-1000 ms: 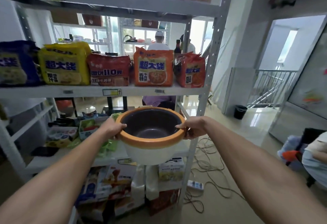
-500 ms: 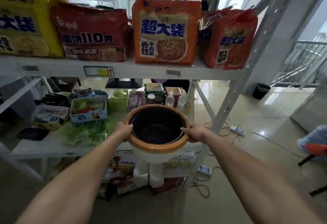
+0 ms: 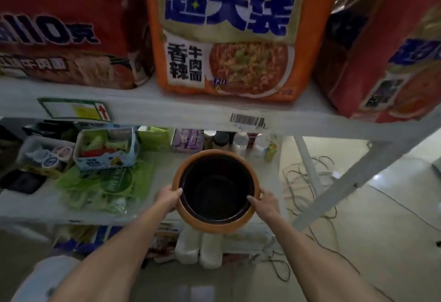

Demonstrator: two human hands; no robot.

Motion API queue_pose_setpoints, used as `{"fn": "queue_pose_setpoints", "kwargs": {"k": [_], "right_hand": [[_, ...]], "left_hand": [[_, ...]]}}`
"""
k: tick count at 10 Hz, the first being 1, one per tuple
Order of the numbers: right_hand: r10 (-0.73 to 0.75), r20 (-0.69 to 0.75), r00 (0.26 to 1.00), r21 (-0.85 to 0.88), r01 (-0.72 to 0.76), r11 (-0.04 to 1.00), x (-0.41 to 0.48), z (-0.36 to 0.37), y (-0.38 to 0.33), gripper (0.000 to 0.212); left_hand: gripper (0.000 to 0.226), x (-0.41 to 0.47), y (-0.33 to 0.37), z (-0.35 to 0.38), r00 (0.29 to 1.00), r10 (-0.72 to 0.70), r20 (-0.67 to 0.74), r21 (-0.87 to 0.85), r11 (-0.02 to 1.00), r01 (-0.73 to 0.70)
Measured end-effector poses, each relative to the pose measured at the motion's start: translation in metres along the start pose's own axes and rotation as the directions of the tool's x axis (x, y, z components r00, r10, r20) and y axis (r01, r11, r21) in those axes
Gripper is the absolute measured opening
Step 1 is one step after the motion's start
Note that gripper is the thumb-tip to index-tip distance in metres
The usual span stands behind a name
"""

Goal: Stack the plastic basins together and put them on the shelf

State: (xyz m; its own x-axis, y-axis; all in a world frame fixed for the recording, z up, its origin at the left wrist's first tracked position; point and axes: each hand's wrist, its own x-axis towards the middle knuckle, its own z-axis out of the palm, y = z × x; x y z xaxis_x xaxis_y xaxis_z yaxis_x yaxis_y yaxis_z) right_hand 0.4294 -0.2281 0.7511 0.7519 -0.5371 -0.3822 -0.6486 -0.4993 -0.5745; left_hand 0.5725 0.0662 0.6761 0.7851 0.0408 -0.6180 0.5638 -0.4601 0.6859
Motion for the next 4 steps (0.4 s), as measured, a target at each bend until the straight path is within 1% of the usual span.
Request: {"fn": "queue_pose_setpoints", "kwargs": {"k": [1,2,3,4], "right_hand": [[0.005,-0.022,1.0,0.03,-0.005,1.0,0.007,0.009,-0.003,0.044],[0.02,0.043,0.999,-0.053,-0.018,0.998,0.011,0.013,-0.013,0.05],[0.042,0.062,0.997,-0.123,-0.034,0.992,-0.004,0.006,-0.032,0.051],[-0.019,0.066,0.998,-0.16,0.029,0.987,-0.04,-0.01,-0.058,0.043]], "left_hand": [[0.023,-0.033,0.023,-0.006,0.997,0.071,0.024,0.056,0.996,-0.072],[0.022,-0.051,0.037,-0.008,0.982,0.148,0.116,0.199,0.965,-0.169],[0.051,-0.068,0.047,-0.017,0.953,0.256,0.162,0.32,0.9,-0.296],[0.049,-0.098,0.055,-0.03,0.938,0.306,0.163,0.443,0.827,-0.346]]}}
